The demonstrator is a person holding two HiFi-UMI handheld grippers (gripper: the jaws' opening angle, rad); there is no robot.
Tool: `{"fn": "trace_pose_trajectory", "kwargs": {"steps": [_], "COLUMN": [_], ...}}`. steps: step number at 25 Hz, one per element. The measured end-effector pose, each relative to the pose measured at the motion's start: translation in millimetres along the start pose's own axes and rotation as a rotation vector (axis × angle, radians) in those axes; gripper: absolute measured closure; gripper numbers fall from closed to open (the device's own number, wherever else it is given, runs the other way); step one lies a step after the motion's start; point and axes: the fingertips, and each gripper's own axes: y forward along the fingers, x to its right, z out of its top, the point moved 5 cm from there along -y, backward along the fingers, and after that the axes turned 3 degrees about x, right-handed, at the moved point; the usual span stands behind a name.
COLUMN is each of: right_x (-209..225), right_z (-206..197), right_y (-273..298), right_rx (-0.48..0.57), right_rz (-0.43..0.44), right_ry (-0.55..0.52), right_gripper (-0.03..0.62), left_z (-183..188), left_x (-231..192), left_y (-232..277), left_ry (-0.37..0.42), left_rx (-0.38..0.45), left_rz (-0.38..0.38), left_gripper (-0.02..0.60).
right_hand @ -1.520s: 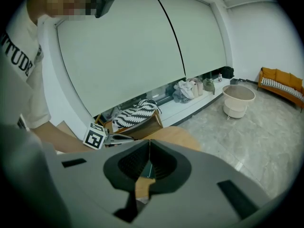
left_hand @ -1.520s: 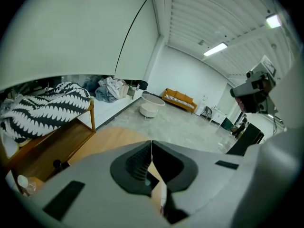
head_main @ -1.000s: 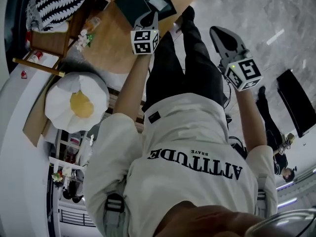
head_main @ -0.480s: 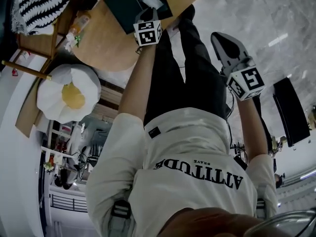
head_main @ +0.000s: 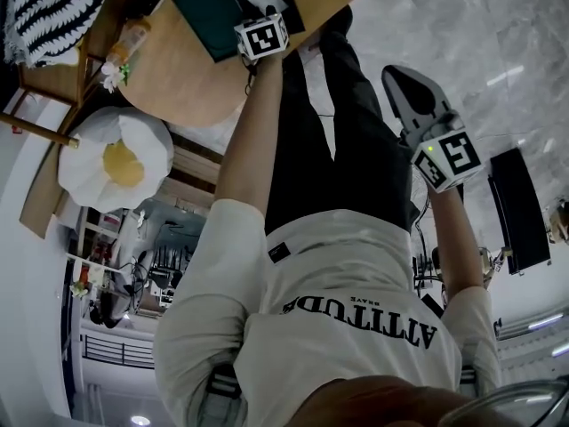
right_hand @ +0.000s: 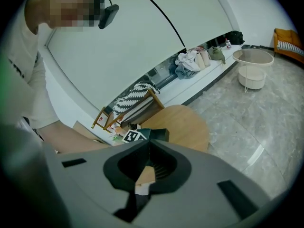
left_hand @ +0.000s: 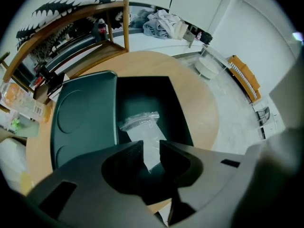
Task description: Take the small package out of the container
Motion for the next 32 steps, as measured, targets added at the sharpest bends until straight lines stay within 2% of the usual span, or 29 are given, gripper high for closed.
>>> {"fn": "trace_pose_trajectory", "kwargs": {"steps": [5, 9, 11, 15, 17, 21, 25, 32], "right_x": [9.1, 13.0, 17.0, 17.0, 13.1, 7.5, -0.9, -19.3], "right_z": [-4.5, -7.3, -6.9, -0.1, 6.8, 20.2, 39.0, 73.3], "right_y": [5.2, 10.7, 12.3, 12.1, 11.0, 4.7, -6.9, -28.3], "right_rx": [-0.015, -0.029, -0.031, -0.03, -0.027, -0.01, 0.005, 0.025], "right_rz": [0.036, 0.054, 0.059, 0.067, 0.074, 0.087, 0.098, 0.131], "right_ry": [-0.002, -0.01, -0.017, -0.033, -0.048, -0.075, -0.104, -0.169], "right_gripper": [0.572, 0.572, 0.572, 0.572, 0.572, 0.572, 0.572, 0.572], "left_z": [-0.5, -8.8, -7.0, 4.1, 7.6, 20.4, 35.0, 66.3], "left_x": [0.9, 6.8, 8.1, 4.4, 3.3, -3.7, 5.4, 10.5], "left_y": [21.0, 37.5, 36.8, 20.6, 9.6, -24.7, -59.2, -130.7], "left_ry": [-0.024, -0.088, -0.09, -0.033, -0.041, -0.045, -0.082, -0.111], "left_rx": [-0.058, -0.098, -0.098, -0.016, 0.027, 0.085, 0.147, 0.259], "left_rz": [0.045, 0.019, 0.015, 0.025, 0.014, 0.038, -0.017, -0.029], "left_gripper": [0.471, 0.548, 0.558, 0.56, 0.56, 0.56, 0.56, 0.56]}}
